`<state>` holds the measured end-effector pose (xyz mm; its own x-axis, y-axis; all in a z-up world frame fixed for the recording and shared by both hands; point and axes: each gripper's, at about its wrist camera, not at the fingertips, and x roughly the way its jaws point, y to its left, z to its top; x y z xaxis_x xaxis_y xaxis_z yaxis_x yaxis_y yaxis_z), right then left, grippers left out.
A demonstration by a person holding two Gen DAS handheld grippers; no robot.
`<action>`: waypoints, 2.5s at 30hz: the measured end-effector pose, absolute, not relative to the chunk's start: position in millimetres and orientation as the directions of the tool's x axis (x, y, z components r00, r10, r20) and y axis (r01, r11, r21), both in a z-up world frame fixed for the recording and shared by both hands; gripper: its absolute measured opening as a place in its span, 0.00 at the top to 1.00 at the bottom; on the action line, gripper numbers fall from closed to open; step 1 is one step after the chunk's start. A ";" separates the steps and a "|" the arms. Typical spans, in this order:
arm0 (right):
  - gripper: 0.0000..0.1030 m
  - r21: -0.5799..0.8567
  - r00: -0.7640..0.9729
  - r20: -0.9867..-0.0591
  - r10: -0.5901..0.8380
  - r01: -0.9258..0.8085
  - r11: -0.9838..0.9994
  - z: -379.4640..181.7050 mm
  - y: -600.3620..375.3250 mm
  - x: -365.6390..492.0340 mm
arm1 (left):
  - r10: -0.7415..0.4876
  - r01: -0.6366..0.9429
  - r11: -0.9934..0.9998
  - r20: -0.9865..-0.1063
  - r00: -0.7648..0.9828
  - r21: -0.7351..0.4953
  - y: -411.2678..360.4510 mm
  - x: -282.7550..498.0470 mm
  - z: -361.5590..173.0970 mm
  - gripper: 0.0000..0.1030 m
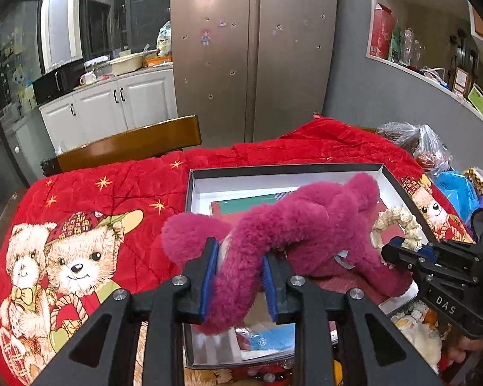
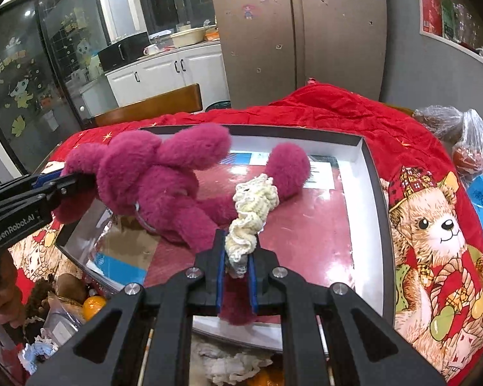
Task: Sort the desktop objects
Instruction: 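Lower the bunny and ring into the box and open both grippers, then move both grippers back toward the pile of trinkets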
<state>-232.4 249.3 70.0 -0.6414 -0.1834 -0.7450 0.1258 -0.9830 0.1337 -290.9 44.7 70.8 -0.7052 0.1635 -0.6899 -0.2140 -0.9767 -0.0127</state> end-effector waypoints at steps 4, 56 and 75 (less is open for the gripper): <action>0.88 0.153 -0.642 -0.743 -0.189 0.111 -0.982 69.7 254.0 -230.9 | 0.160 -0.223 -0.975 -0.701 -0.695 -0.001 47.8 -292.4 66.1 0.71; 0.00 0.062 -0.939 -0.311 -0.148 0.136 -0.989 320.2 218.2 -11.0 | 0.177 -0.213 -0.973 -0.300 -0.937 0.091 46.7 -87.9 258.1 0.18; 0.00 0.067 -0.959 -0.282 -0.022 0.003 -0.998 227.9 196.9 145.8 | 0.211 -0.185 -0.977 -0.465 -0.860 -0.102 -19.5 6.1 144.0 0.15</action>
